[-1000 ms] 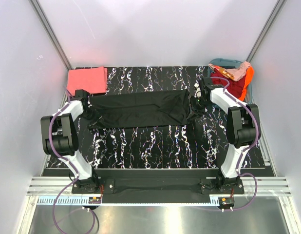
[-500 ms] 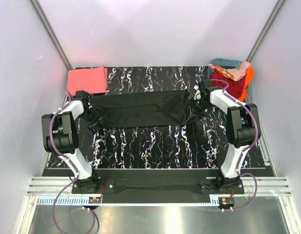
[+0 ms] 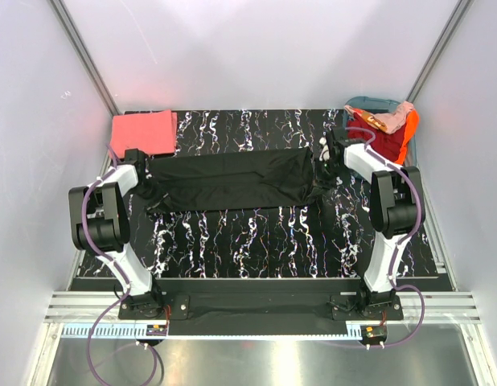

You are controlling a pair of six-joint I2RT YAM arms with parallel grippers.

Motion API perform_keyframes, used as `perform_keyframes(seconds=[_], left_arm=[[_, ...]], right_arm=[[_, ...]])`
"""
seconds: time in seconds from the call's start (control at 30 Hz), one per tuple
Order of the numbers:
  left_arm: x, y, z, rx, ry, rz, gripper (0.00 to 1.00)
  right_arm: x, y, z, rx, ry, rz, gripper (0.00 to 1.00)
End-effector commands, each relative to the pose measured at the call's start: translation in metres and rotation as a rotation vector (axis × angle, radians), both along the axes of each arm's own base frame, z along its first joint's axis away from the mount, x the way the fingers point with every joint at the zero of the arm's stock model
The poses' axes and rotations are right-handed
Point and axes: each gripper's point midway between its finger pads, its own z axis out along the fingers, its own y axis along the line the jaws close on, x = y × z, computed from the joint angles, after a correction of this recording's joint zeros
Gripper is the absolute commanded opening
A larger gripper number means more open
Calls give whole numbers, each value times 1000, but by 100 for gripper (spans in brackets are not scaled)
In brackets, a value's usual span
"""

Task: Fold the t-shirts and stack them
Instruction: Fold the tshirt

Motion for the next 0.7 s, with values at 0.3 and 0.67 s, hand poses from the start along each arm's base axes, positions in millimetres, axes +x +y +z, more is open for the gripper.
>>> perform_keyframes(seconds=[0.3,0.67], left_arm=[[1,25,-8,99,27,-16,35],[4,23,-3,88,11,-27,35]], right_arm=[[38,-20,31,-154,-86,1,0],[2,-21,9,-150,41,13,1]])
